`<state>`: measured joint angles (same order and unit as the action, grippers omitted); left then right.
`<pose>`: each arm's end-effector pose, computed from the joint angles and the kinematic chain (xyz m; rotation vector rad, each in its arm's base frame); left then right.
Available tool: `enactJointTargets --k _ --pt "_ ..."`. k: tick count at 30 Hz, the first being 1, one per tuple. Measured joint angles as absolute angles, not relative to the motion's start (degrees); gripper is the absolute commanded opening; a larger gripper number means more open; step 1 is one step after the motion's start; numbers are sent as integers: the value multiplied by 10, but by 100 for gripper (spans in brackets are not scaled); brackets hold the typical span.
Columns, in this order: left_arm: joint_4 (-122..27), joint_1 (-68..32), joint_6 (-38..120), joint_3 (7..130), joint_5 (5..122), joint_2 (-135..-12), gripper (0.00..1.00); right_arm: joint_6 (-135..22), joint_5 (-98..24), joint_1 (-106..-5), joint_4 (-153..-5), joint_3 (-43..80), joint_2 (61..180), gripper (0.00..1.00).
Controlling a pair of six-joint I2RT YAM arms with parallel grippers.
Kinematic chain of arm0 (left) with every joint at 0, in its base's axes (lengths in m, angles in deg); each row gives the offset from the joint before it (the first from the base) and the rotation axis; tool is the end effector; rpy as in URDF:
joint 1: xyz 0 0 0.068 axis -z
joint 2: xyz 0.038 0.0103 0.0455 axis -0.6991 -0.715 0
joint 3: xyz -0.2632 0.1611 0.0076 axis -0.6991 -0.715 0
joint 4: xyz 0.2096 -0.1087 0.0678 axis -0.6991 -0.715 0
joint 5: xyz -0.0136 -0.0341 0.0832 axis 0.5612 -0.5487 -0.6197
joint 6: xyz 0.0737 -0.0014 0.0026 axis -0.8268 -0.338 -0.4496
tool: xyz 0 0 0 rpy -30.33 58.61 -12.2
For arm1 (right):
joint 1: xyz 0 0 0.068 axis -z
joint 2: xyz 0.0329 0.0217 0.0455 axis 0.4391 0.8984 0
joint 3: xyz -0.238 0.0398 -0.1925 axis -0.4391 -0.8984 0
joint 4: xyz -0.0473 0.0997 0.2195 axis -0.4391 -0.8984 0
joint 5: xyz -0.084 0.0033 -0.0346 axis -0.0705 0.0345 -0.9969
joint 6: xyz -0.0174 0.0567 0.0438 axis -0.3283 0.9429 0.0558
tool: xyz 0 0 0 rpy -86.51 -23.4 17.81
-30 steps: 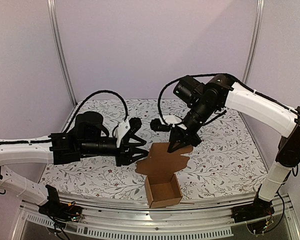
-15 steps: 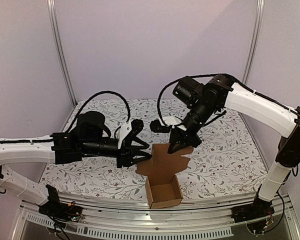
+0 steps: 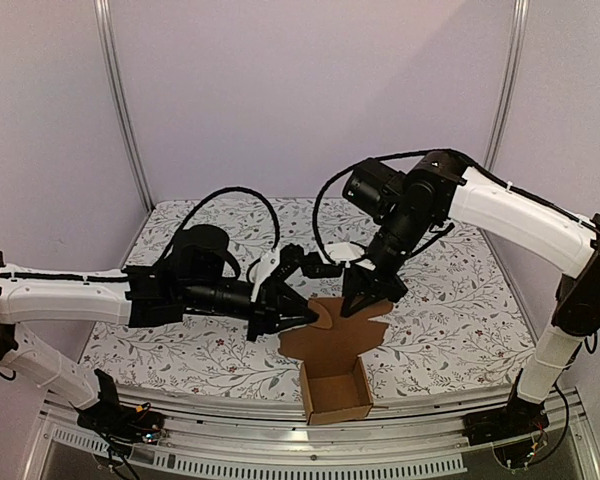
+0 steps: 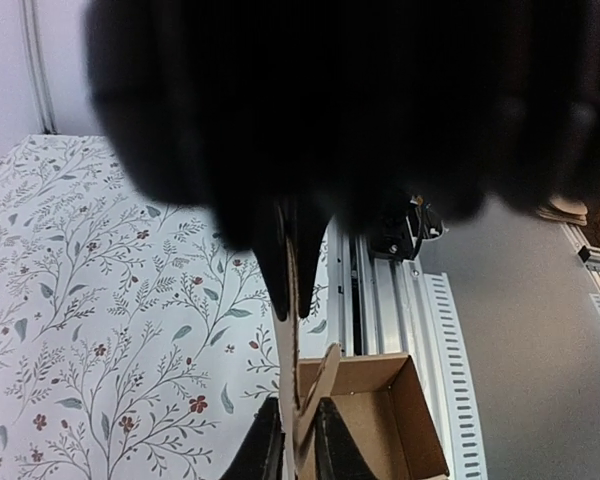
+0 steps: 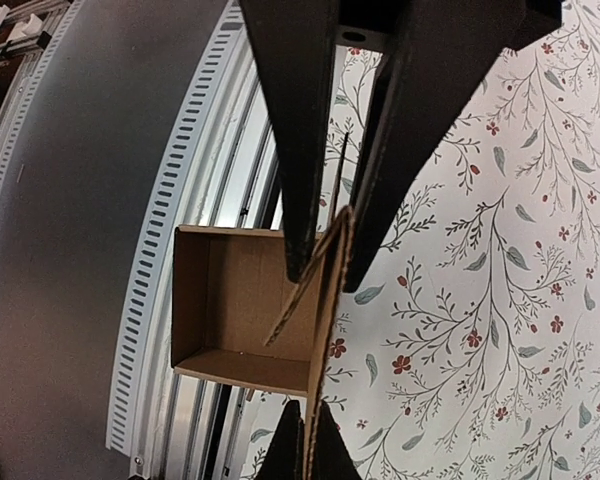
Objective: Fold the paper box
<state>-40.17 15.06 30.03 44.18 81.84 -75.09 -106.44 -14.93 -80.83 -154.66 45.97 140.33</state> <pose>0.1289 -0.2726 0.3054 1.2801 1.5955 -1.1348 0.1692 0.2928 0.3564 -2.1876 1.7642 0.7832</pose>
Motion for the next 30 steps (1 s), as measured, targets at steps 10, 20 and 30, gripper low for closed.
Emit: enactJointTargets --k 10,20,30 --pt "-354 155 309 447 842 -761 3 -1061 -132 -811 -1544 466 1403 0" --pt "-354 155 307 455 836 -771 0 -1055 -121 -807 -1556 467 1402 20" --pt "-384 155 304 453 789 -753 0 -1039 -33 -672 -1530 424 1356 35"
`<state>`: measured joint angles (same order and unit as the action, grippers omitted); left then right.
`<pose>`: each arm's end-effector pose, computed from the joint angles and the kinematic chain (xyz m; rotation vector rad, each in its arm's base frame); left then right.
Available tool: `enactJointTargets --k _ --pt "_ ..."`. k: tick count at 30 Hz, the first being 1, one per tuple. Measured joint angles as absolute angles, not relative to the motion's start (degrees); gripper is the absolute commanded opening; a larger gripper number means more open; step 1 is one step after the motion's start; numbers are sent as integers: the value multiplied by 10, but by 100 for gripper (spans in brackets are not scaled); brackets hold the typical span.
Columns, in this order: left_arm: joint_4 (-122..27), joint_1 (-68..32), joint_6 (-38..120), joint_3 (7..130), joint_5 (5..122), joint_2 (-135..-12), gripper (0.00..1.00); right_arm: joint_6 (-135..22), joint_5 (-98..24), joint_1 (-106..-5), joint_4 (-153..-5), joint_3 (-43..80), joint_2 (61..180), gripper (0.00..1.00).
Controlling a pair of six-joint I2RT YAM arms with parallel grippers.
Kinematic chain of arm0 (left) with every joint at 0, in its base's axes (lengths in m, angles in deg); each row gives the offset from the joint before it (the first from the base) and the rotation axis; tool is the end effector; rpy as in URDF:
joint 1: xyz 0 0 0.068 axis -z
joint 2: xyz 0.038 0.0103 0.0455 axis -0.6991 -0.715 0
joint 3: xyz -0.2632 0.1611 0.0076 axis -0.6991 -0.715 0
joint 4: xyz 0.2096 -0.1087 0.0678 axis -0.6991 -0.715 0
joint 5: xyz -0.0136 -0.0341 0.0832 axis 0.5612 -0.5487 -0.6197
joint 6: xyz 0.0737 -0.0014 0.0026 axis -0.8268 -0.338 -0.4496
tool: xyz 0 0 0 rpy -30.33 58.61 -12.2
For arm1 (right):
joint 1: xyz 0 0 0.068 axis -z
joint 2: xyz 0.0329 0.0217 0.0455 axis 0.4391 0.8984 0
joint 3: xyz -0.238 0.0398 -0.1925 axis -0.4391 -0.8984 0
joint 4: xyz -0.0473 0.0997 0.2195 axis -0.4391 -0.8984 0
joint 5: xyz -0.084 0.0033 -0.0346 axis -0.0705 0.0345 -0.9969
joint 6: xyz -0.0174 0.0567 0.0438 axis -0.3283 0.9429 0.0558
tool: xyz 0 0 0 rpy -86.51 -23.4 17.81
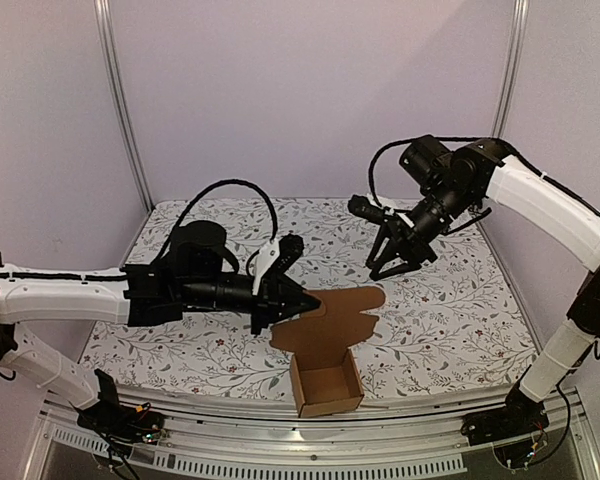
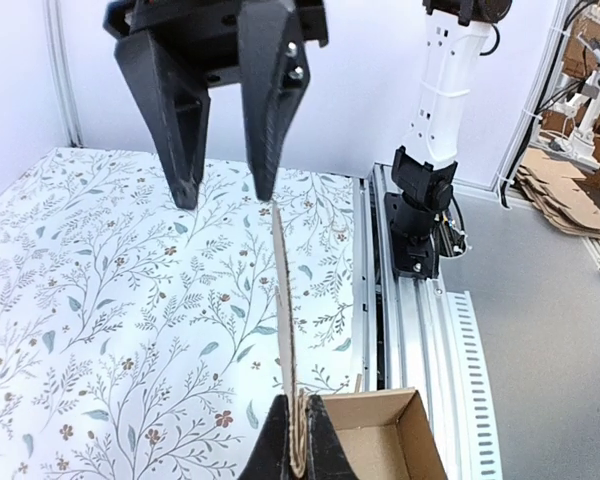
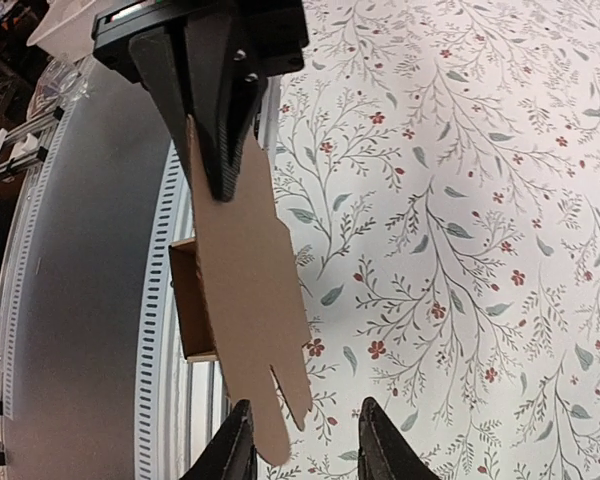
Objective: Fold the paper box
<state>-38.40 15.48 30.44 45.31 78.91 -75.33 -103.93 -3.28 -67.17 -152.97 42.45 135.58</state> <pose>0.1320 -0.2767 0.3146 1.2304 1.5690 -1.1053 0.2100 0.2375 0.3737 -1.8554 1.8866 0.9997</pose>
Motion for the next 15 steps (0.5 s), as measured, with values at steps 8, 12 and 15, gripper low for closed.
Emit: enactJointTargets --k 8,12,15 --pt "-367 155 307 424 746 -735 0 -1016 -30 -650 -1493 358 1316 40" --pt "-359 155 307 418 726 -729 0 -1009 -35 -655 -1482 356 1318 41" --pt "-354 155 308 416 718 -721 0 -999 -50 -660 -1469 356 1320 40"
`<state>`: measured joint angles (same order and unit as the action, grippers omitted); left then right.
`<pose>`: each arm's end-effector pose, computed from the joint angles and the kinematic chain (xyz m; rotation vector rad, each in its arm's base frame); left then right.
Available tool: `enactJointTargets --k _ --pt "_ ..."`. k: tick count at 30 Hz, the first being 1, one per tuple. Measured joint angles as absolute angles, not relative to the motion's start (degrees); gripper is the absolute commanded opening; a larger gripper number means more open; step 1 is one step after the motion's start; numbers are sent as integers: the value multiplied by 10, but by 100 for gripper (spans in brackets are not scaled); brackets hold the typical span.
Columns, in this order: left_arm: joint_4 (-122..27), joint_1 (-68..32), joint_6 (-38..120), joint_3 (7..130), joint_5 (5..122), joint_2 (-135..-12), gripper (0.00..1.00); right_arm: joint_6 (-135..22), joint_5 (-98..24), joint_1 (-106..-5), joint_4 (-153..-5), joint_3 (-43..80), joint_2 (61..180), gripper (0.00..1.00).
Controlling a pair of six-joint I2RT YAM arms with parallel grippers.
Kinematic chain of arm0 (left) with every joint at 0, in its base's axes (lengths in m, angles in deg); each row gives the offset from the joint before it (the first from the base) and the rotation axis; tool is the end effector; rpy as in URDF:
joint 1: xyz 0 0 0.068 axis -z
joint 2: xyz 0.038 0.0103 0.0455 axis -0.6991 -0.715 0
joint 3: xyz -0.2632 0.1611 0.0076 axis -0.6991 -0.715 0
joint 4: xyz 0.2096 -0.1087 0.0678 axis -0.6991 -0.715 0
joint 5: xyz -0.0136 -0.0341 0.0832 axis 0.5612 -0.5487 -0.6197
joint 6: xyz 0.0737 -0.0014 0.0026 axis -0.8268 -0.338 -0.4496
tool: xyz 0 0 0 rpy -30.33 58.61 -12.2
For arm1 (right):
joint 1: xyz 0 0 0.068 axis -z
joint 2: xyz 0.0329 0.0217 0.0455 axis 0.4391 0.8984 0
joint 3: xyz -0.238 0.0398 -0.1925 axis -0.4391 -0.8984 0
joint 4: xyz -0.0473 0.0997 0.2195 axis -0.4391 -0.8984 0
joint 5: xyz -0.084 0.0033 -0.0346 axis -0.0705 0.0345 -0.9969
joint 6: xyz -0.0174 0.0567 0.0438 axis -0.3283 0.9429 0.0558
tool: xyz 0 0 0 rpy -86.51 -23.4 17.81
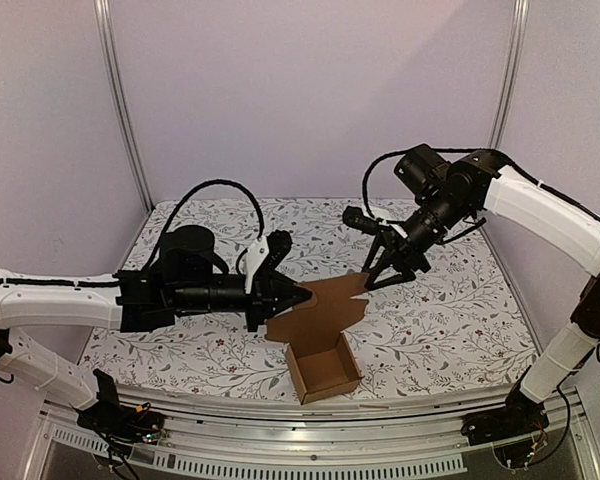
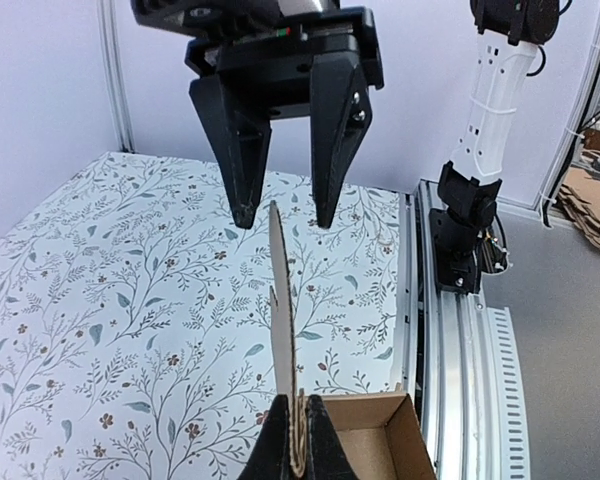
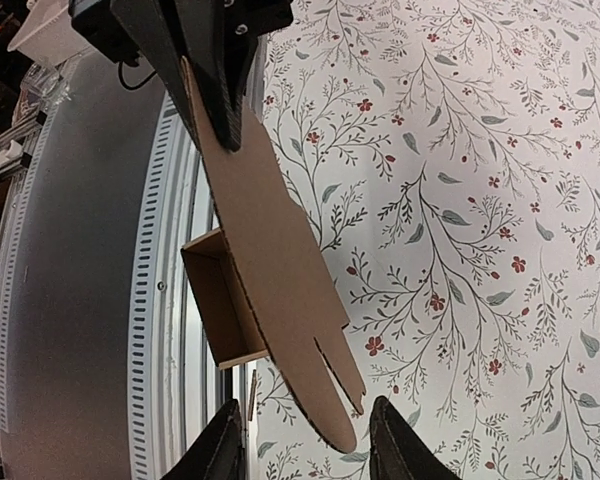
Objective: Fold the paper box
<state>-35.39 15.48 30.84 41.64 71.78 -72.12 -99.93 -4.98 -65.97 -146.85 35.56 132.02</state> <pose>0.1319 -0.2621 0.3134 1.1216 1.5720 -1.0089 0.2090 0.2263 0.3628 -1.7676 1.9442 0.9606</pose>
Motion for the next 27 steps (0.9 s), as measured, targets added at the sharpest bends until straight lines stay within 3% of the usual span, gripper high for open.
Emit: enactJointTargets --k 2,7,15,17,20,27 --pt "-351 155 309 416 711 -718 0 -989 -64 -666 -1457 355 1326 34" --pt "-336 155 316 413 695 -716 0 -955 -114 -690 -1427 355 1348 6" --pt "-308 165 345 417 582 -750 0 -817 -240 -707 -1356 355 1358 6" --pt "-295 176 351 427 541 -773 0 -768 -263 -708 -1344 356 1364 8" --pt "-279 192 360 441 480 -806 0 -711 -276 -708 -1332 363 1380 27" --pt "-290 195 350 439 428 -786 0 -715 -232 -683 -1336 361 1376 45"
